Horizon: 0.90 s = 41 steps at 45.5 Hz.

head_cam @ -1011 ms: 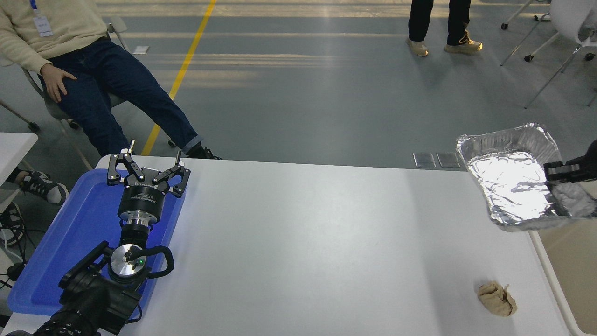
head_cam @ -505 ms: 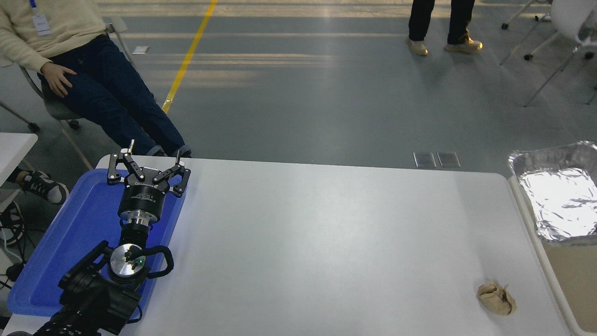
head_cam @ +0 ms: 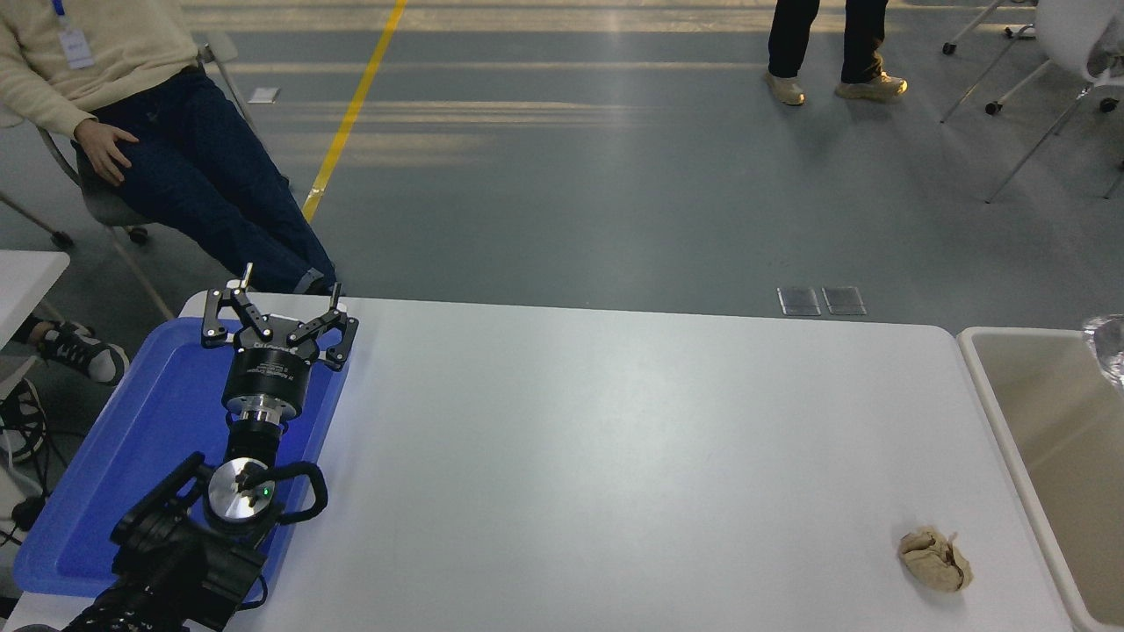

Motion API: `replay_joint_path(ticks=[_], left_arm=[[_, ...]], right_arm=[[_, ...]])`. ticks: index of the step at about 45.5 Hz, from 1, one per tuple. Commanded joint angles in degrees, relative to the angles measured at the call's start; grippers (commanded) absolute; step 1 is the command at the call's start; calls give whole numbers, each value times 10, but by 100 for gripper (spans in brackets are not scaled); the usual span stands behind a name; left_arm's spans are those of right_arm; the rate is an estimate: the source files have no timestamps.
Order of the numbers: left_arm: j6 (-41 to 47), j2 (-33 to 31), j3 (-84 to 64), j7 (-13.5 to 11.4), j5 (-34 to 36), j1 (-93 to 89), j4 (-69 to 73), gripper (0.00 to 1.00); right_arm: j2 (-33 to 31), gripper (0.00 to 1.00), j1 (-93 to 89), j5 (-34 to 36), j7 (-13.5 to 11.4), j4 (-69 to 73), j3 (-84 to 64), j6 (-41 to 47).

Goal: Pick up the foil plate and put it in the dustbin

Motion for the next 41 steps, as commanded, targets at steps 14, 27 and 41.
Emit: replay_joint_path(ticks=[14,27,41], left_arm=[[0,0,0,0,0,0,0,100],[0,0,0,-1,0,0,0,100],[0,0,0,-1,0,0,0,100]], right_arm=[[105,0,-265,130,4,-239,38,-52],[133,0,-293,175,-28,-242,39,-78],[147,0,-307,175,-44,-241,53,-91]])
